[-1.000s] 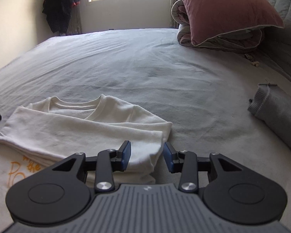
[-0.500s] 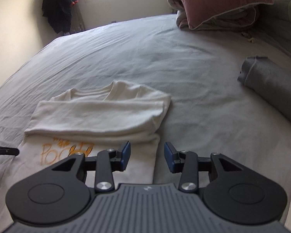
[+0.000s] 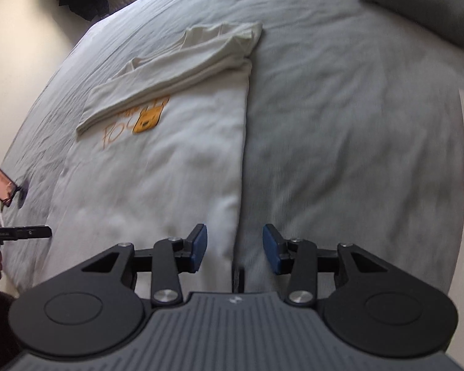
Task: Fold clothes
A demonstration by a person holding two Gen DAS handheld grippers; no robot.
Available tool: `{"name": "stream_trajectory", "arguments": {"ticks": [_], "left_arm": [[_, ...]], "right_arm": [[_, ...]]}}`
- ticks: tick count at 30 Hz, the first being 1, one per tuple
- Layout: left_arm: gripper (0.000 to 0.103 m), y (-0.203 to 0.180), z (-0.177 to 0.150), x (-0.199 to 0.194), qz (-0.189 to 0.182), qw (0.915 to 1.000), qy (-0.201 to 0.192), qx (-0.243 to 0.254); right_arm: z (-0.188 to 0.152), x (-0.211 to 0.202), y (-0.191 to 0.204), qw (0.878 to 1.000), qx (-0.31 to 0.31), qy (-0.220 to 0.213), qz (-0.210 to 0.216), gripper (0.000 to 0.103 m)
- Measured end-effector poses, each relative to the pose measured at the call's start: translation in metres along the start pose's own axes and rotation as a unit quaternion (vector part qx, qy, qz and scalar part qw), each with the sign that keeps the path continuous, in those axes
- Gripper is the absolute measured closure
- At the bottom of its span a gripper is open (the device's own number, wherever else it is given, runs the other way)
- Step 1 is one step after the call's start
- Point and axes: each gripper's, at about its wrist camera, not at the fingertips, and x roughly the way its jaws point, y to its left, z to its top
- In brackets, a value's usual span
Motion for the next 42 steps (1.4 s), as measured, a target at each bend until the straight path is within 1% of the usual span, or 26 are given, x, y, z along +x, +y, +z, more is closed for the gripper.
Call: {"name": "stream_trajectory", "arguments": {"ticks": [1, 3, 7, 8, 10, 11, 12, 13, 15, 17, 19, 21, 22, 23, 24, 25, 26, 27, 29, 32, 34, 35, 36, 40, 42], "left_arm": [[0.076, 0.001, -0.008, -0.002, -0.007, 1.0, 0.002, -0.005], [0.076, 0.004, -0.023, -0.007, -0.022, 0.9996, 0.004, -0.015], [0.078, 0.005, -0.045, -0.009, -0.046, 0.9984, 0.013, -0.03], [0.082, 0.004, -0.048, -0.01, -0.043, 0.9986, 0.011, -0.028], [0.098, 0.0, -0.053, -0.011, -0.027, 0.9993, 0.004, -0.025], [0.099, -0.001, -0.054, -0.014, -0.026, 0.9993, 0.0, -0.027], [0.099, -0.003, -0.055, -0.019, -0.03, 0.9991, -0.01, -0.028], [0.099, -0.004, -0.056, -0.026, -0.036, 0.9988, -0.022, -0.025], [0.099, -0.005, -0.059, -0.041, -0.053, 0.9974, -0.044, -0.021], [0.099, -0.005, -0.061, -0.051, -0.056, 0.9969, -0.053, -0.018], [0.099, -0.002, -0.061, -0.044, -0.04, 0.9983, -0.041, -0.014], [0.098, 0.0, -0.062, -0.031, -0.021, 0.9995, -0.018, -0.011], [0.096, 0.002, -0.062, -0.024, -0.012, 0.9999, -0.007, -0.009], [0.096, 0.003, -0.062, -0.021, -0.01, 0.9999, -0.003, -0.009], [0.094, 0.004, -0.062, -0.022, -0.014, 0.9998, -0.005, -0.011], [0.089, 0.005, -0.062, -0.024, -0.02, 0.9997, -0.006, -0.014], [0.082, 0.006, -0.062, -0.024, -0.027, 0.9995, -0.004, -0.016], [0.079, 0.007, -0.062, -0.023, -0.033, 0.9993, 0.001, -0.015], [0.078, 0.008, -0.062, -0.02, -0.042, 0.9989, 0.01, -0.016], [0.08, 0.009, -0.06, -0.016, -0.045, 0.9985, 0.021, -0.023], [0.081, 0.01, -0.06, -0.017, -0.047, 0.9984, 0.026, -0.021], [0.088, 0.01, -0.061, -0.017, -0.048, 0.9982, 0.027, -0.021], [0.089, 0.01, -0.061, -0.018, -0.051, 0.9981, 0.029, -0.021], [0.093, 0.011, -0.062, -0.02, -0.062, 0.9972, 0.034, -0.023], [0.093, 0.013, -0.06, -0.022, -0.086, 0.9952, 0.032, -0.035]], "right_arm": [[-0.006, -0.002, 0.001, 1.0, -0.003, 0.007, 0.002, 0.059], [-0.018, -0.006, 0.004, 1.0, -0.012, 0.014, -0.001, 0.062], [-0.035, -0.012, 0.009, 0.999, -0.028, 0.024, -0.002, 0.063], [-0.038, -0.012, 0.011, 0.999, -0.031, 0.027, -0.003, 0.063], [-0.042, -0.013, 0.013, 0.999, -0.041, 0.031, -0.005, 0.064], [-0.044, -0.013, 0.015, 0.998, -0.045, 0.034, -0.006, 0.072], [-0.045, -0.014, 0.016, 0.998, -0.048, 0.04, -0.008, 0.092], [-0.046, -0.016, 0.016, 0.998, -0.047, 0.042, -0.007, 0.095], [-0.047, -0.026, 0.014, 0.999, -0.034, 0.032, 0.004, 0.096], [-0.047, -0.039, 0.013, 0.999, -0.029, 0.015, 0.01, 0.096], [-0.049, -0.042, 0.013, 0.999, -0.026, 0.015, 0.014, 0.096], [-0.051, -0.034, 0.014, 0.999, -0.031, 0.025, 0.001, 0.094], [-0.052, -0.029, 0.014, 0.999, -0.032, 0.033, -0.007, 0.092], [-0.053, -0.024, 0.013, 0.999, -0.027, 0.041, -0.012, 0.087], [-0.054, -0.022, 0.011, 0.999, -0.021, 0.045, -0.015, 0.085], [-0.055, -0.021, 0.009, 0.999, -0.015, 0.047, -0.013, 0.084], [-0.056, -0.023, 0.007, 0.999, -0.009, 0.046, -0.006, 0.078], [-0.058, -0.025, 0.005, 0.999, -0.004, 0.045, 0.001, 0.071], [-0.06, -0.026, 0.001, 0.999, 0.005, 0.046, 0.014, 0.07], [-0.061, -0.02, 0.001, 0.998, 0.009, 0.053, 0.022, 0.068], [-0.061, -0.018, 0.003, 0.998, 0.005, 0.057, 0.025, 0.072], [-0.061, -0.017, 0.003, 0.998, 0.002, 0.059, 0.025, 0.079], [-0.061, -0.017, 0.003, 0.998, 0.0, 0.062, 0.027, 0.088], [-0.059, -0.022, -0.001, 0.997, 0.008, 0.065, 0.044, 0.092], [-0.055, -0.028, -0.002, 0.996, 0.019, 0.061, 0.059, 0.092]]}}
